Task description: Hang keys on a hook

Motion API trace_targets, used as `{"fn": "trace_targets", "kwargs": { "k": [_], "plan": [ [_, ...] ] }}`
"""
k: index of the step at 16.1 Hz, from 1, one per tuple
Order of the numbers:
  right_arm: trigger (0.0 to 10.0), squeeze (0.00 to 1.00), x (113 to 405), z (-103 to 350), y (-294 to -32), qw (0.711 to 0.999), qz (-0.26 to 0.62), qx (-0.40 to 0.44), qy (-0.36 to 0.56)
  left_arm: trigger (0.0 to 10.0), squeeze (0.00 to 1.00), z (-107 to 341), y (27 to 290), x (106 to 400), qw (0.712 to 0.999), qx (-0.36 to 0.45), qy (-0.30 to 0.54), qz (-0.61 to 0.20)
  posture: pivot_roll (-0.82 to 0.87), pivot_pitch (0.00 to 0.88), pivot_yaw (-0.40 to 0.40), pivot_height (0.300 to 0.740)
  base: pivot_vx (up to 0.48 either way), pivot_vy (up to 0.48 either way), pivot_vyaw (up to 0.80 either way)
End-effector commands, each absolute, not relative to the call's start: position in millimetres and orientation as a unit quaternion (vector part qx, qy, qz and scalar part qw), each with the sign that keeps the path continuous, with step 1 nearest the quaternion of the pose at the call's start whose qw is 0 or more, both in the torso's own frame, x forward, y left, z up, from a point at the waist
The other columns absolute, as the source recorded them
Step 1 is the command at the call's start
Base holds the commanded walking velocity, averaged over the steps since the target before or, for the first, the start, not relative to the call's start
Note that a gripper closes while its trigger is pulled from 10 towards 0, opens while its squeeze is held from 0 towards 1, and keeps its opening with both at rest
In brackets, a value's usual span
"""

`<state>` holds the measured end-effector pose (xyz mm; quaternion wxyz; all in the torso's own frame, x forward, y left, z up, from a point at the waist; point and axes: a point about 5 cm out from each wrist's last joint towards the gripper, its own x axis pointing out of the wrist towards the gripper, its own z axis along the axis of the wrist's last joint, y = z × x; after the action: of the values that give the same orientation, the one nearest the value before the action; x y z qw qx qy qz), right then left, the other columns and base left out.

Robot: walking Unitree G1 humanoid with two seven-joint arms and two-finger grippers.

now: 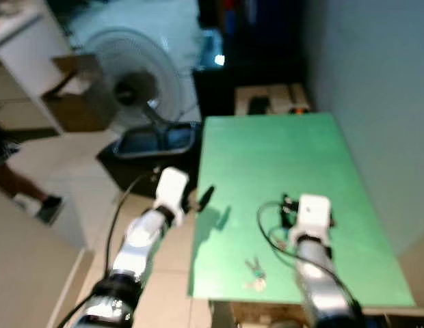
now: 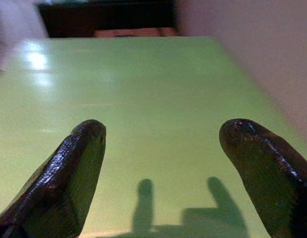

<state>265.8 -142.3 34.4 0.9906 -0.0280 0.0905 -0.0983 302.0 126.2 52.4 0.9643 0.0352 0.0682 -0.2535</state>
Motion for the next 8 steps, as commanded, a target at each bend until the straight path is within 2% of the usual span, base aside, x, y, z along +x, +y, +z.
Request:
{"fn": "trace_targets", "kwargs": {
  "k": [1, 5, 8],
  "plan": [
    [10.0, 0.0, 268, 30, -139, 0.989, -0.099, -0.005, 0.11, 10.0, 0.0, 55, 130, 301, 0.964, 0.04, 0.065, -0.253, -0.23, 0.0, 0.196, 0.74, 0.0, 0.0, 0.0],
    [10.0, 0.0, 269, 23, -121, 0.988, -0.088, 0.021, 0.128, 10.0, 0.0, 57, 152, 286, 0.961, 0.059, 0.075, -0.259, -0.16, 0.0, 0.229, 0.74, 0.0, 0.0, 0.0],
    [10.0, 0.0, 259, 14, -129, 0.976, -0.162, -0.024, 0.14, 10.0, 0.0, 58, 166, 274, 0.96, 0.069, 0.088, -0.256, -0.12, 0.017, 0.239, 0.74, 0.0, 0.0, 0.0]
  ]
}}
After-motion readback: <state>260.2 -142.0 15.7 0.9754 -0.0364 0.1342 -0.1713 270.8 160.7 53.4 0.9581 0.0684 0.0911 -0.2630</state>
